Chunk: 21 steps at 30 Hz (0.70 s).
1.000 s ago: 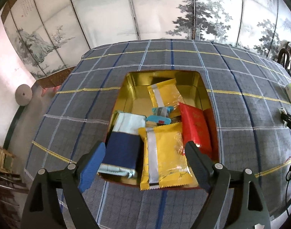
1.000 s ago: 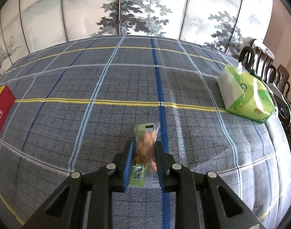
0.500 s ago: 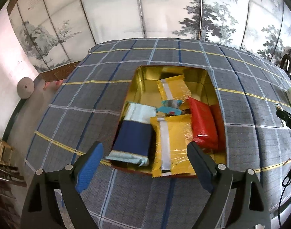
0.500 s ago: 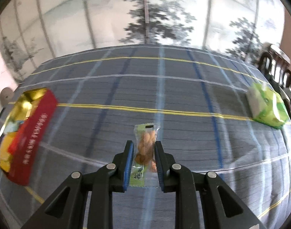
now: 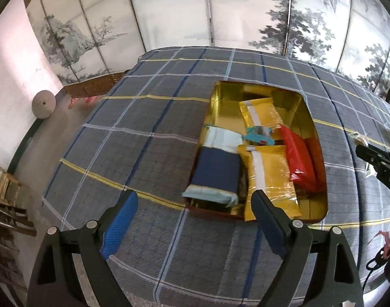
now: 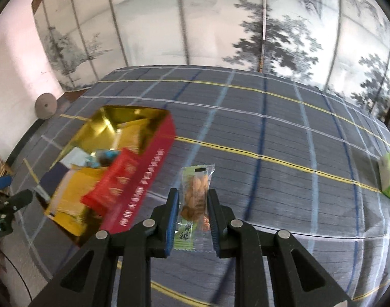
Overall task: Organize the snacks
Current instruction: 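Carry the clear peanut packet into the gold tin and open the right tool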
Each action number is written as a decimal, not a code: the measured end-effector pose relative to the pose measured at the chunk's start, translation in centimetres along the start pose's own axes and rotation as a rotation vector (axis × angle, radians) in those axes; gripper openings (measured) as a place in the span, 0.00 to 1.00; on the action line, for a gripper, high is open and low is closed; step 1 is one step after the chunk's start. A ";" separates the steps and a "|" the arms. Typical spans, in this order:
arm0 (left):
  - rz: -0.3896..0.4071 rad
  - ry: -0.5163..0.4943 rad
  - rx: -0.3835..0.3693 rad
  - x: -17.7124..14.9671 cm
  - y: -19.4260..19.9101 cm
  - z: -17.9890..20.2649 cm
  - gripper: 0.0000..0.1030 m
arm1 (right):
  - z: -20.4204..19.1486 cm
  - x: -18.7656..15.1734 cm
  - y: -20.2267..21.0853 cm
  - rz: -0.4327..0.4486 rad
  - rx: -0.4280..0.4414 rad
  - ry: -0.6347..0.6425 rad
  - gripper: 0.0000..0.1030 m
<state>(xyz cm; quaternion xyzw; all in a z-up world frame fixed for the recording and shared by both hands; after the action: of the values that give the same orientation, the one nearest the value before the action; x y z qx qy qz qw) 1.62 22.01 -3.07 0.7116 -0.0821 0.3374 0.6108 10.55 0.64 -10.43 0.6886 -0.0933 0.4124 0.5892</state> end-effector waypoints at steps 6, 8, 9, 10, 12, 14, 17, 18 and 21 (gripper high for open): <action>-0.010 0.033 0.019 -0.4 0.0 -1.7 0.86 | -3.9 1.0 0.1 0.010 0.055 0.043 0.22; -0.009 0.034 0.024 -0.5 0.0 -2.0 0.86 | -5.1 1.4 0.1 0.012 0.067 0.061 0.22; -0.009 0.038 0.027 -0.6 0.1 -2.2 0.86 | -5.7 1.6 0.0 0.013 0.074 0.069 0.22; -0.008 0.042 0.028 -0.6 0.1 -2.4 0.86 | -6.5 1.9 -0.1 0.015 0.082 0.078 0.22; -0.009 0.050 0.033 -0.7 0.2 -2.9 0.87 | -7.5 2.1 -0.3 0.014 0.090 0.093 0.22; -0.010 0.056 0.038 -0.8 0.3 -3.3 0.87 | -8.5 2.3 -0.6 0.010 0.105 0.107 0.22; -0.012 0.066 0.047 -0.9 0.3 -3.9 0.87 | -9.5 2.2 -1.1 0.001 0.112 0.121 0.22; -0.013 0.071 0.048 -0.9 0.3 -4.1 0.87 | -9.8 2.2 -1.3 -0.003 0.117 0.122 0.22; -0.014 0.085 0.055 -0.9 0.4 -4.7 0.87 | -10.4 2.1 -1.9 -0.013 0.119 0.129 0.22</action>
<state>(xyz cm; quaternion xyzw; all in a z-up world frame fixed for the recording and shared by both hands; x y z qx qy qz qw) -1.07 25.99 -3.19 0.7136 -0.0421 0.3650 0.5964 8.29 11.20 -10.74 0.6951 -0.0260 0.4566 0.5546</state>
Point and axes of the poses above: each gripper's, at about its wrist camera, not at the fingertips, and y roughly against the way its jaws point, z to its right, x to its top, the point moved 7 cm from there along -y, roughly the way its jaws point, and after that the axes turned 8 degrees about y, right-handed, at the moved point
